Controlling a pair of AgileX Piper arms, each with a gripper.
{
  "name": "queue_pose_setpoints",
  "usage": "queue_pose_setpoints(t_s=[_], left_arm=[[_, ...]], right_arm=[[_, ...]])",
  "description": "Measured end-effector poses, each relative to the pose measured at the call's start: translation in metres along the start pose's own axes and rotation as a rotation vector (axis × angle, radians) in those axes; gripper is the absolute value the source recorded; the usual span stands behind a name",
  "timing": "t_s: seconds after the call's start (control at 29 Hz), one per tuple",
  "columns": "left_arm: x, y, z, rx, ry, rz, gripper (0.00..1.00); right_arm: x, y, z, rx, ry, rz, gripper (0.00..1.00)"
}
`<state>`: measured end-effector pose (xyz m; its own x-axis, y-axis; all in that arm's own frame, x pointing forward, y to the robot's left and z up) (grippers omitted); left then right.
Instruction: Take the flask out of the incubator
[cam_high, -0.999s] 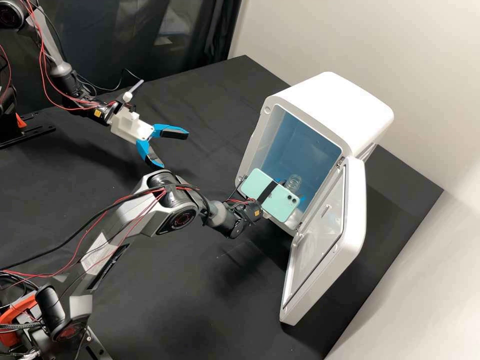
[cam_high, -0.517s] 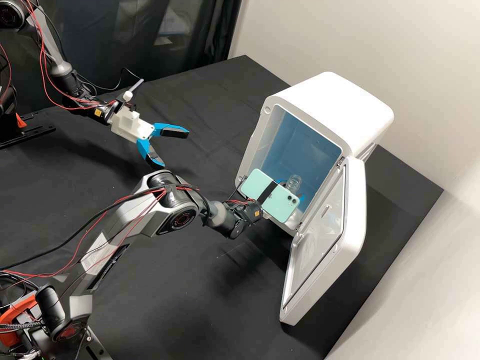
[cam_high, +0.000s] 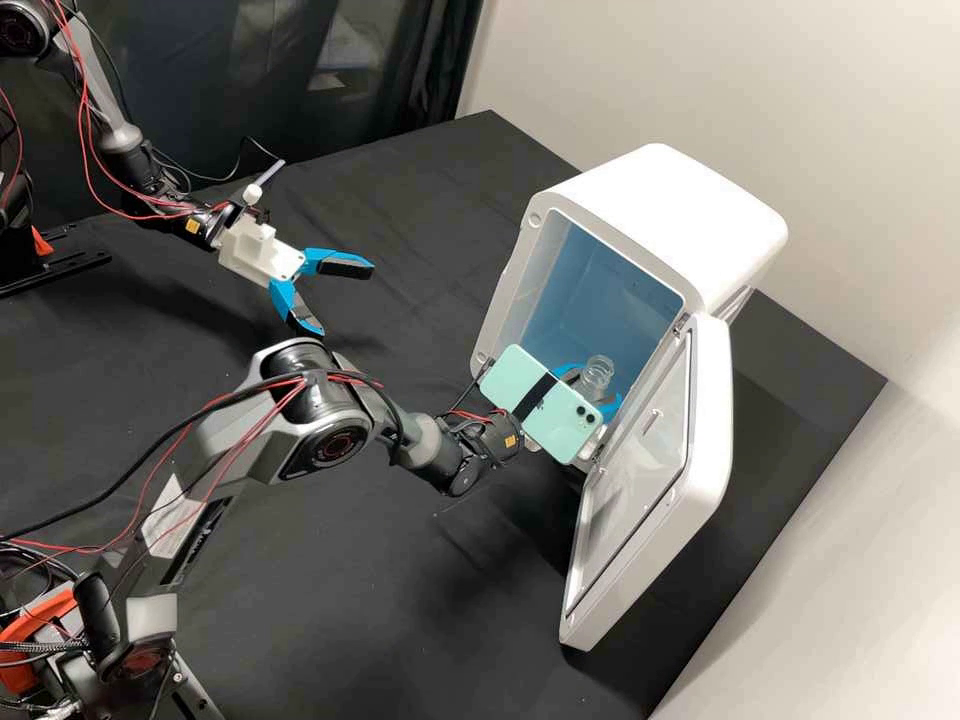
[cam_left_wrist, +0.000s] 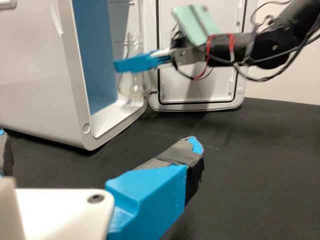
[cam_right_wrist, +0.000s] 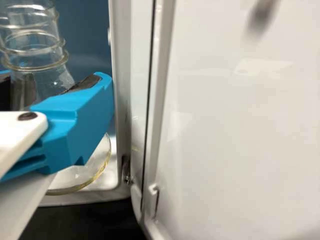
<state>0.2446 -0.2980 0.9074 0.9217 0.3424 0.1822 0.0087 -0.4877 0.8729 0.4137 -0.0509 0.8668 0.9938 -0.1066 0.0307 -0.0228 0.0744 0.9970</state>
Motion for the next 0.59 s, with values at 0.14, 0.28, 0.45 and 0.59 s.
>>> queue_pose_setpoints(t_s=[0.14,0.28,0.45,0.59], left_arm=[[-0.004,0.0040,0.001,-0.012,-0.001,0.019,1.00],[-0.005,0.0066,0.000,-0.017,0.001,0.033,1.00],[-0.007,0.0060,0.001,-0.021,-0.002,0.037,1.00],[-0.009,0.0051,-0.002,-0.024,0.009,0.034,1.00]], right_arm=[[-0.015,0.016,-0.003,0.021,0.035,0.059,0.00],[-0.023,0.022,-0.005,0.033,0.044,0.081,0.00],[-0.030,0.022,-0.006,0.034,0.044,0.083,0.00],[-0.037,0.021,-0.007,0.035,0.059,0.088,0.00]])
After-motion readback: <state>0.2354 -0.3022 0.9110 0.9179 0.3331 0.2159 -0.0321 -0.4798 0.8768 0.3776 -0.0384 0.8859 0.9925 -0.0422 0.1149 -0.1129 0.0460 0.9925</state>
